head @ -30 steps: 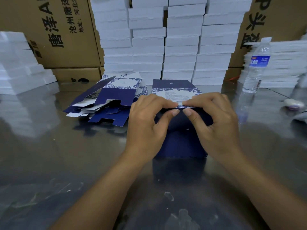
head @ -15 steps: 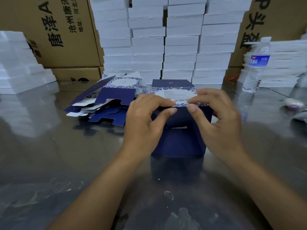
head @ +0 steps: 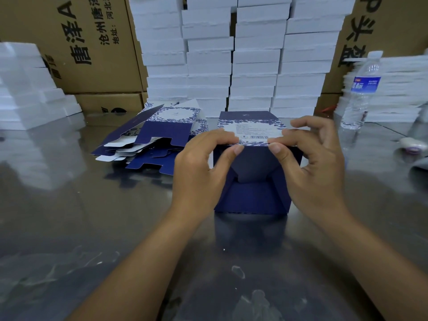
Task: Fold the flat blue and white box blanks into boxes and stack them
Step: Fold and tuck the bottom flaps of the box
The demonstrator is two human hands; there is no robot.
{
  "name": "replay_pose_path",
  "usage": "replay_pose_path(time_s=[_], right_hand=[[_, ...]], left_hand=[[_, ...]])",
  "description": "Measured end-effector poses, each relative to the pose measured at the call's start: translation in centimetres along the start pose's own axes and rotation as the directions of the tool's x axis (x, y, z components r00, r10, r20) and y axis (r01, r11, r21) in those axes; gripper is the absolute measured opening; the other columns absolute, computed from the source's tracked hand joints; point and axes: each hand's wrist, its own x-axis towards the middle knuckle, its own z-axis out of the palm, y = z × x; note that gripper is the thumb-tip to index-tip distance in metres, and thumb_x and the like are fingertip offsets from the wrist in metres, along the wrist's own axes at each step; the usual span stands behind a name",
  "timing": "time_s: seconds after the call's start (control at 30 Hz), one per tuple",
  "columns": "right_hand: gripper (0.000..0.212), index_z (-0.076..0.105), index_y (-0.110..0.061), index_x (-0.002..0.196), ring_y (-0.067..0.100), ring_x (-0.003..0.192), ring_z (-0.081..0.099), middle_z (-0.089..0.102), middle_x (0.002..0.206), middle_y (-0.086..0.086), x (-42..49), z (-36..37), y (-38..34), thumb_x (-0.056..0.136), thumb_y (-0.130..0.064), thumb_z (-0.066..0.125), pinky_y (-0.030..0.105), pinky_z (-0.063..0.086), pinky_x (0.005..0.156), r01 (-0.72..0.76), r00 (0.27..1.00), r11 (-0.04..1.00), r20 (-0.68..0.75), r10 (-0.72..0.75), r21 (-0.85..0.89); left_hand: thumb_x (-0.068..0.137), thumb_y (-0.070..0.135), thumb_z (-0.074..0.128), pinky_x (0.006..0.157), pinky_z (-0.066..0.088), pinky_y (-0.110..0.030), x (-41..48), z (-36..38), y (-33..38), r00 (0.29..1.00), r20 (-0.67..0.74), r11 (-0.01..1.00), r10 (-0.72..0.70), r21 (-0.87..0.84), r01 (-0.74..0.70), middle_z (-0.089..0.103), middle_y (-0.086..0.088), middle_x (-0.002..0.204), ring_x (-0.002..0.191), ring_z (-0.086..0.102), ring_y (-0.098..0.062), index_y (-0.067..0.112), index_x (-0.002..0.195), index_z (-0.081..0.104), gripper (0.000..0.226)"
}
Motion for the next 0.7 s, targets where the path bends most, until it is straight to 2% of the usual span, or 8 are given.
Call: replay_pose_path(time_s=[0.07,0.13,0.2,0.3,0.4,0.5,0.6,0.7], right_hand=[[0.006,0.068,-0.018,0.089,-0.006,0.089,0.051,0.045,0.107,0.002,-0.02,-0.01,0.02,0.085,-0.018,0.064,0.007,0.039,0.082,-0.013,1.000,1.000,0.007,0.013,0.005],[0.006,0.068,-0.019,0.089,-0.003,0.090,0.051,0.047,0.106,0.002,-0.07,-0.03,-0.04,0.085,-0.019,0.064,0.012,0.042,0.082,-0.030,0.999,0.999,0.018,0.030,0.017],[0.006,0.066,-0.024,0.091,-0.009,0.097,0.049,0.049,0.107,0.001,-0.09,-0.12,-0.01,0.086,-0.021,0.064,0.014,0.043,0.082,-0.051,0.998,0.998,0.039,0.050,0.029],[0.017,0.060,-0.034,0.103,-0.019,0.111,0.038,0.044,0.124,-0.007,-0.17,-0.27,0.26,0.086,-0.039,0.059,0.014,0.041,0.090,-0.126,0.990,0.992,0.065,0.126,0.009],[0.019,0.058,-0.043,0.100,-0.016,0.117,0.038,0.041,0.132,-0.012,-0.24,-0.30,0.36,0.082,-0.046,0.053,0.022,0.044,0.094,-0.216,0.974,0.975,0.079,0.211,0.057],[0.011,0.059,-0.046,0.093,-0.007,0.112,0.048,0.053,0.123,-0.011,-0.19,-0.23,0.35,0.084,-0.042,0.055,0.011,0.046,0.079,-0.235,0.970,0.966,0.089,0.226,0.103],[0.018,0.061,-0.042,0.091,-0.007,0.103,0.055,0.061,0.108,-0.015,-0.13,-0.25,0.59,0.088,-0.024,0.063,0.010,0.044,0.071,-0.230,0.972,0.964,0.075,0.221,0.135],[0.019,0.062,-0.041,0.091,-0.007,0.102,0.056,0.062,0.107,-0.015,-0.14,-0.26,0.67,0.087,-0.022,0.063,0.008,0.043,0.069,-0.242,0.969,0.958,0.082,0.232,0.154]], left_hand=[[0.083,0.018,0.066,0.087,0.050,-0.037,0.13,-0.10,-0.03,0.999,0.007,0.999,-0.037,-0.021,0.037,0.063,0.018,0.091,0.093,0.062,-0.006,0.010,0.088,0.071,0.010],[0.083,0.018,0.065,0.087,0.049,-0.040,0.28,-0.12,0.05,0.999,0.023,0.999,-0.039,-0.032,0.040,0.060,0.022,0.088,0.092,0.061,-0.004,0.010,0.084,0.070,0.010],[0.082,0.019,0.065,0.087,0.049,-0.041,0.40,-0.12,0.15,0.999,0.031,0.999,-0.038,-0.036,0.039,0.059,0.025,0.087,0.091,0.060,-0.004,0.011,0.083,0.069,0.009],[0.082,0.019,0.065,0.086,0.049,-0.042,0.48,-0.20,0.13,0.998,0.033,0.998,-0.045,-0.037,0.047,0.059,0.025,0.086,0.090,0.060,-0.004,0.011,0.083,0.069,0.008],[0.082,0.017,0.066,0.085,0.048,-0.030,0.47,-0.28,-0.06,0.998,0.020,0.998,-0.059,-0.033,0.060,0.058,0.025,0.087,0.089,0.060,-0.003,0.011,0.084,0.069,0.007],[0.084,0.015,0.067,0.083,0.044,-0.013,0.41,-0.35,-0.13,0.995,0.020,0.995,-0.093,-0.046,0.094,0.061,0.024,0.088,0.091,0.060,-0.001,0.012,0.085,0.071,0.005],[0.087,0.018,0.067,0.079,0.047,-0.017,0.48,-0.53,-0.17,0.985,0.016,0.982,-0.170,-0.084,0.170,0.065,0.023,0.090,0.091,0.063,0.002,0.016,0.086,0.072,0.005],[0.087,0.020,0.066,0.074,0.046,-0.014,0.51,-0.79,-0.27,0.990,0.004,0.989,-0.139,-0.051,0.139,0.064,0.025,0.089,0.087,0.060,0.010,0.015,0.093,0.072,0.010]])
